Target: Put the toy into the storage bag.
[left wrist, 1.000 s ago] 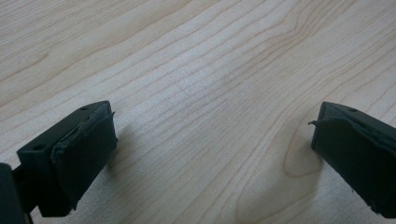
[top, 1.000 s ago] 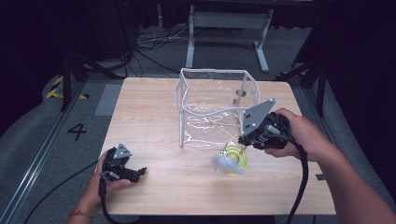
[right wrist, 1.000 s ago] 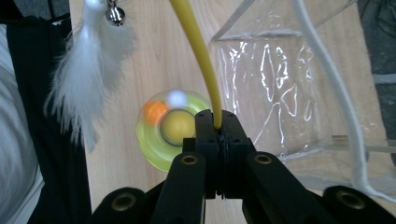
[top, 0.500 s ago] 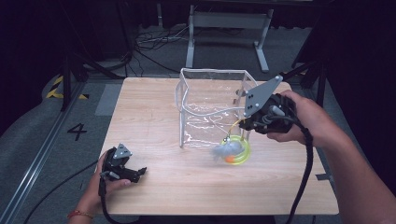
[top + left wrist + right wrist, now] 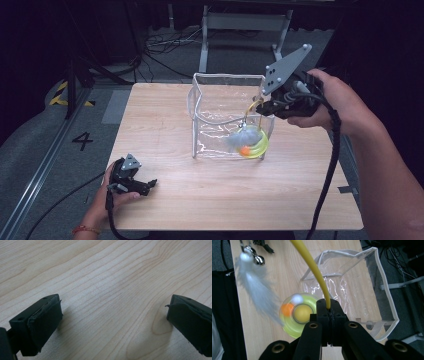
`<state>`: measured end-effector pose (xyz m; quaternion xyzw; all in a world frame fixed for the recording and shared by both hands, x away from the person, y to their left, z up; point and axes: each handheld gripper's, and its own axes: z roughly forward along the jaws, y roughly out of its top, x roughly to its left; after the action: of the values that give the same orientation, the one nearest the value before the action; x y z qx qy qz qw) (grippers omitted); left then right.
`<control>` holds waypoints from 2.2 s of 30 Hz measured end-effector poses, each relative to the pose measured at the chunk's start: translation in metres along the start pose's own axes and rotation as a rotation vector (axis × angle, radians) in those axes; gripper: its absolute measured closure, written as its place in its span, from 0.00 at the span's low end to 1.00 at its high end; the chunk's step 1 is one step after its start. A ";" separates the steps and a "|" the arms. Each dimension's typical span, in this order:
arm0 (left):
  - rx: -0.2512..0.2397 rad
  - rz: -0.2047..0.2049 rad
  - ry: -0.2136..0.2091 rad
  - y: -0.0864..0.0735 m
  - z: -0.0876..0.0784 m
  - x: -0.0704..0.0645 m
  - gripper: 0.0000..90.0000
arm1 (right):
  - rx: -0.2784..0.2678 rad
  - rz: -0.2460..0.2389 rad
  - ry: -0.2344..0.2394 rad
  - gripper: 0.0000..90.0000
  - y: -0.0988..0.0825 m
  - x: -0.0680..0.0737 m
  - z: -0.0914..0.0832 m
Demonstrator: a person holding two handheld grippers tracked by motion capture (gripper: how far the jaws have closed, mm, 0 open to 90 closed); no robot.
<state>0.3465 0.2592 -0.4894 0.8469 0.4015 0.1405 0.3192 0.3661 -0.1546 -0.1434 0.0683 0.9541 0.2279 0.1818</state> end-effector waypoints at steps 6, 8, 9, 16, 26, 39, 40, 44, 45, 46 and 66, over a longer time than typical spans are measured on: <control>0.007 -0.011 -0.003 0.000 0.000 -0.001 0.00 | 0.002 0.022 -0.024 0.98 0.011 -0.015 -0.005; 0.006 -0.009 -0.004 0.000 0.000 -0.001 0.00 | 0.001 0.027 -0.030 0.98 0.013 -0.021 -0.006; 0.007 -0.012 -0.003 0.000 0.000 -0.001 0.00 | 0.001 0.027 -0.030 0.98 0.013 -0.021 -0.006; 0.000 -0.004 -0.001 0.000 0.000 0.000 0.00 | -0.024 0.067 -0.053 0.98 0.017 -0.042 -0.007; 0.000 -0.005 -0.002 0.000 0.000 0.000 0.00 | -0.026 0.095 -0.068 0.98 0.024 -0.063 -0.004; 0.001 -0.001 0.001 0.000 0.000 0.000 0.00 | -0.013 0.138 -0.080 0.98 0.029 -0.090 0.016; 0.002 0.000 0.000 0.000 0.000 0.000 0.00 | -0.009 0.142 -0.078 0.98 0.029 -0.093 0.019; 0.003 0.002 -0.001 0.000 0.000 0.000 0.00 | -0.007 0.159 -0.081 0.98 0.027 -0.098 0.026; 0.003 0.002 -0.002 0.000 0.000 0.000 0.00 | -0.007 0.160 -0.077 0.98 0.026 -0.100 0.029; 0.002 0.005 -0.001 0.000 0.000 0.001 0.00 | -0.005 0.167 -0.083 0.98 0.025 -0.103 0.034; 0.004 0.002 -0.002 0.000 0.000 0.000 0.00 | 0.037 0.185 -0.039 0.98 0.001 -0.106 0.088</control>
<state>0.3468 0.2595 -0.4891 0.8481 0.4004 0.1393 0.3179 0.4972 -0.1404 -0.1825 0.1639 0.9440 0.2248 0.1772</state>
